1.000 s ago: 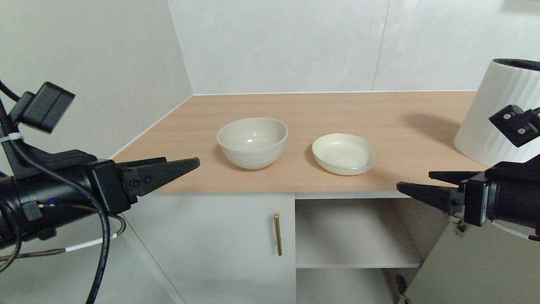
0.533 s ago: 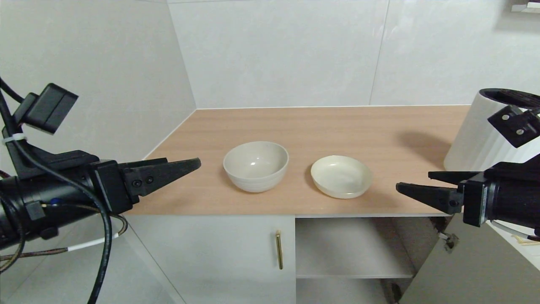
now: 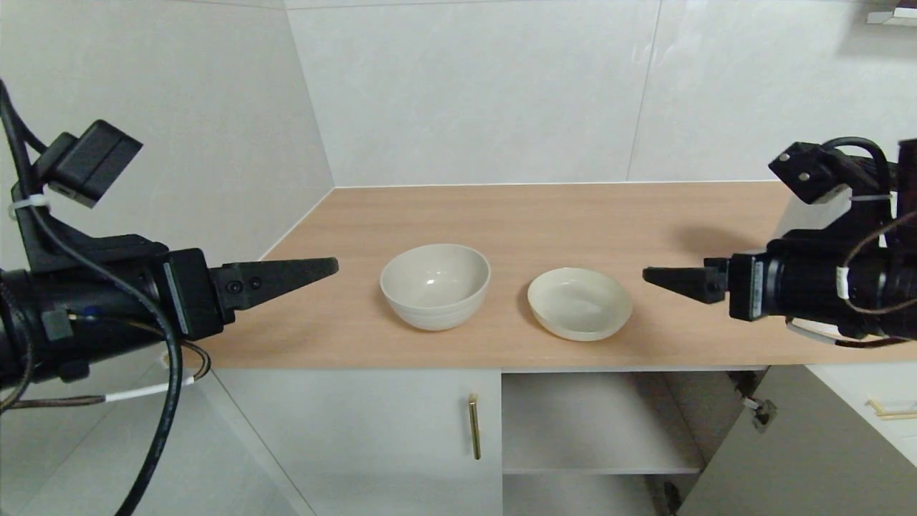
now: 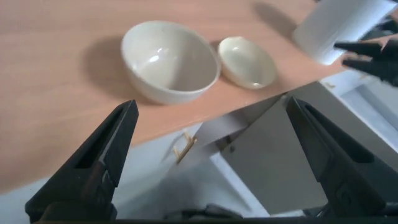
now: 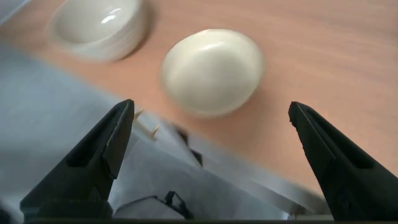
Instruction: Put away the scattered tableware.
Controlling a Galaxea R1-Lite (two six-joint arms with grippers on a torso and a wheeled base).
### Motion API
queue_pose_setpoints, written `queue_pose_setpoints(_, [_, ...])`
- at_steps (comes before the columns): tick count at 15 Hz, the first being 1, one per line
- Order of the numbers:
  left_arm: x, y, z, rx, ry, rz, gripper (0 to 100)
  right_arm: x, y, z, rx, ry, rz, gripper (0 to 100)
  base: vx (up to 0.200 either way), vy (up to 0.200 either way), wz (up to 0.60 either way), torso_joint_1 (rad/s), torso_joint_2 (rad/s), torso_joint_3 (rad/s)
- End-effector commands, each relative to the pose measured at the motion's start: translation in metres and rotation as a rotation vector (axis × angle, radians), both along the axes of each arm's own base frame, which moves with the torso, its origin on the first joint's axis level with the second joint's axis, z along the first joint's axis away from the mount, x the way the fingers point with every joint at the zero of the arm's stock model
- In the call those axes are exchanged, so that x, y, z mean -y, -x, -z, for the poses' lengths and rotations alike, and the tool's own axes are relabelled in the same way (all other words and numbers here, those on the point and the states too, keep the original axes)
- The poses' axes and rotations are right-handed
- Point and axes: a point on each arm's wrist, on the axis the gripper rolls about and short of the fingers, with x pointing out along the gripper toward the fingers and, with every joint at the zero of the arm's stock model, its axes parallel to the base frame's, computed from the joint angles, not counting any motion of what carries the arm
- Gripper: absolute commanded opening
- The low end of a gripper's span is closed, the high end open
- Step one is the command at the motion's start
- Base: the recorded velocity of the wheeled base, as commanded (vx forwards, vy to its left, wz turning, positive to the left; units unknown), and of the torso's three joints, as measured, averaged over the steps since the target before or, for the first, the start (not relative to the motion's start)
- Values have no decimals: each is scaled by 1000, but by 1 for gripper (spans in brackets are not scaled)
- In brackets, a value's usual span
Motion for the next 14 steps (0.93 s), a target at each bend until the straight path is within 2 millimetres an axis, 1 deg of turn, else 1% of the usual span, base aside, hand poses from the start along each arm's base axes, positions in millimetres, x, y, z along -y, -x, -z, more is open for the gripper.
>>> queue_pose_setpoints(1, [4,-19,-14,-67,-28,-29,100,-22,-53,-6,-62,-17,105,100,0,0,0,0,0,0])
queue_pose_setpoints(2, [4,-19,-16,-102,-39,-27,100,-24,-58,-3,-79,-32,136,100,0,0,0,0,0,0])
queue_pose_setpoints(3, [5,-21,-17,-145,-50,-28,100,-25,-63,9,-113,-20,158,100,0,0,0,0,0,0])
queue_pose_setpoints(4, [7,-27,-18,-185,-39,-36,100,-28,-69,16,-127,-9,170,100,0,0,0,0,0,0])
queue_pose_setpoints(5, [10,-36,-21,-238,22,-63,100,-28,-71,18,-123,-9,185,100,0,0,0,0,0,0])
queue_pose_setpoints(6, [15,-49,-19,-269,45,-76,100,-28,-71,19,-125,-4,189,100,0,0,0,0,0,0])
queue_pose_setpoints(7, [20,-66,-17,-280,37,-106,100,-30,-70,19,-128,3,193,100,0,0,0,0,0,0])
queue_pose_setpoints(8, [24,-80,-14,-302,33,-162,100,-30,-69,19,-123,8,207,100,0,0,0,0,0,0])
queue_pose_setpoints(9, [39,-94,-9,-337,39,-219,100,-32,-69,20,-120,18,225,100,0,0,0,0,0,0])
queue_pose_setpoints(10, [48,-102,-2,-372,19,-296,100,-33,-69,20,-118,24,233,100,0,0,0,0,0,0])
queue_pose_setpoints(12, [53,-118,9,-398,-49,-391,100,-36,-68,21,-116,32,241,100,0,0,0,0,0,0])
queue_pose_setpoints(14, [55,-126,20,-419,-77,-417,100,-38,-71,24,-115,43,262,100,0,0,0,0,0,0])
